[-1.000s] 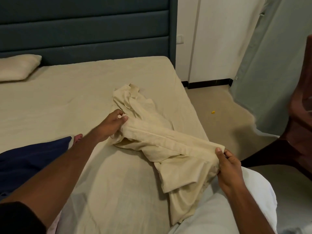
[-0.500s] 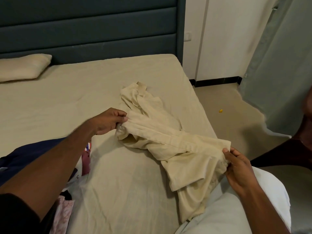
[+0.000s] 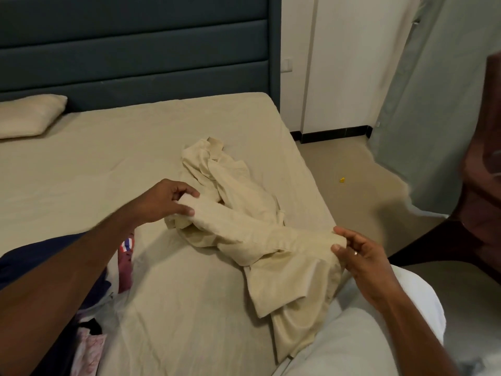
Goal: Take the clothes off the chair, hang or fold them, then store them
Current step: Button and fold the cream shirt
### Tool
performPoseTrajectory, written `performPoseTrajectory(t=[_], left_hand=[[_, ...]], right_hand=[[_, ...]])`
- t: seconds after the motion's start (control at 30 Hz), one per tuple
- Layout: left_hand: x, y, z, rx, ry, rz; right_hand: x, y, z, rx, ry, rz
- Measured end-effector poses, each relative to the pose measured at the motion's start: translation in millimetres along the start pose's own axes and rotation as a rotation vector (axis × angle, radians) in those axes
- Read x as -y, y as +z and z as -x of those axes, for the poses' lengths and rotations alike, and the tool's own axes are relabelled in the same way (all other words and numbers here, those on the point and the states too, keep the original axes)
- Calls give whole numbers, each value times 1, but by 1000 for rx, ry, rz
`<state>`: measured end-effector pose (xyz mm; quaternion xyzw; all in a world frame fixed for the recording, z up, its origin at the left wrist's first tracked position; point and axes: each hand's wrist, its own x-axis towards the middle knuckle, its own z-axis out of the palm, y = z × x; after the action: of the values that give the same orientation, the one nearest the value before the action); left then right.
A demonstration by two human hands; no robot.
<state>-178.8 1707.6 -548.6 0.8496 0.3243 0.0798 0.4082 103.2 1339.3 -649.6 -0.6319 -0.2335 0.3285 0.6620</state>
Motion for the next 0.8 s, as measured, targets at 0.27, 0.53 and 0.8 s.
performPoseTrajectory(t=[0.27, 0.53, 0.8], left_hand=[[-85, -79, -13, -570, 407, -481], [-215, -180, 1, -917, 488, -101], [-316, -259, 88, -831, 628, 67]], right_hand=[[148, 22, -64, -195, -472, 823], [368, 35, -93, -70, -704, 234], [501, 27, -6, -75, -769, 92]])
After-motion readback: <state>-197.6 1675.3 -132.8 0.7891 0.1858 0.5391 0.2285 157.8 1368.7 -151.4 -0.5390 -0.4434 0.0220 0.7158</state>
